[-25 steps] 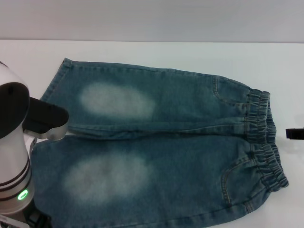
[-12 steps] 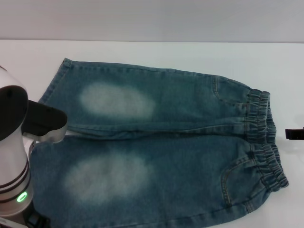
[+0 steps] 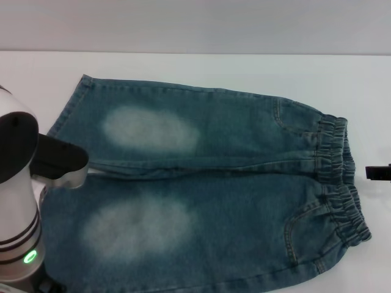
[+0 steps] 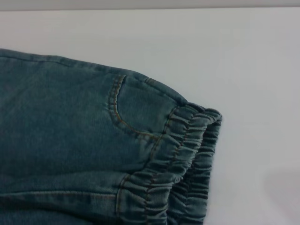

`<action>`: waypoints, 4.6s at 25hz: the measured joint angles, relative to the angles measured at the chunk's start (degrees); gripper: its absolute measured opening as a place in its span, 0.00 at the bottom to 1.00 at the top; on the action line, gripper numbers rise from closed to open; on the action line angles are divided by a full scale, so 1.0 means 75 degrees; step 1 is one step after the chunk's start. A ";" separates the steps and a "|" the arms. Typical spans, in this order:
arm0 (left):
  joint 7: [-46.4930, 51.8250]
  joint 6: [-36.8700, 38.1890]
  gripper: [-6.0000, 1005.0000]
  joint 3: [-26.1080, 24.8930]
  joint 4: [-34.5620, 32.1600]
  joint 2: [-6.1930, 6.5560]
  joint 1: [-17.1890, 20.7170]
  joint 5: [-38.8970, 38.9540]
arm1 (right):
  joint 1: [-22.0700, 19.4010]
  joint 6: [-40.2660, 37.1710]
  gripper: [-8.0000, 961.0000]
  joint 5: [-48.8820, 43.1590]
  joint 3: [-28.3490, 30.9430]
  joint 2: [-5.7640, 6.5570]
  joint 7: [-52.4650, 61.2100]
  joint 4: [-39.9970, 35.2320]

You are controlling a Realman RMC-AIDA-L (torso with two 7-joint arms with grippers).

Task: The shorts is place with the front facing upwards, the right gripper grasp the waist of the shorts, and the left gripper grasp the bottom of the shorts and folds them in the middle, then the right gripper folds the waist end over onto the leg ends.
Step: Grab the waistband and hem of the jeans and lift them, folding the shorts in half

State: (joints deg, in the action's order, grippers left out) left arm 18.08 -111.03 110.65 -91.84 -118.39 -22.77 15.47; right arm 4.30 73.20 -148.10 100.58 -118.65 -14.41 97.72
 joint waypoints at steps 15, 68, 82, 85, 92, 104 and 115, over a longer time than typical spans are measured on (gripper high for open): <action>-0.0010 0.0097 0.76 0.0007 0.0072 0.0009 -0.0038 0.0095 | 0.0005 0.0026 0.60 -0.0009 0.0022 0.0000 0.0000 0.0002; -0.0254 0.0150 0.19 0.0065 0.0146 0.0010 -0.0235 0.0325 | -0.0008 0.0098 0.60 -0.0012 -0.0005 0.0000 0.0000 -0.0003; -0.0215 0.0137 0.13 -0.0755 -0.0787 0.0044 0.0329 0.0236 | 0.0010 0.0117 0.60 -0.0011 0.0036 0.0012 -0.0007 -0.0011; -0.0228 0.0146 0.14 -0.0753 -0.0778 0.0041 0.0394 0.0259 | 0.0020 0.0120 0.60 -0.0011 0.0042 0.0012 -0.0009 -0.0005; -0.0265 0.0228 0.21 -0.0583 -0.0704 0.0029 0.0363 0.0196 | 0.0037 0.0119 0.60 -0.0011 0.0014 0.0012 -0.0013 0.0000; -0.0217 0.0261 0.43 -0.0437 -0.0615 0.0028 0.0328 0.0125 | 0.0035 0.0109 0.60 -0.0011 0.0020 0.0012 -0.0069 -0.0042; -0.0246 0.0262 0.60 -0.0433 -0.0436 0.0026 0.0314 -0.0054 | 0.0035 0.0108 0.60 -0.0012 0.0006 0.0012 -0.0071 -0.0058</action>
State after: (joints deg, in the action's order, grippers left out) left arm 16.24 -109.06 107.40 -95.12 -118.19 -20.41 15.06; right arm 4.57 74.01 -148.18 100.63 -118.56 -14.95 97.29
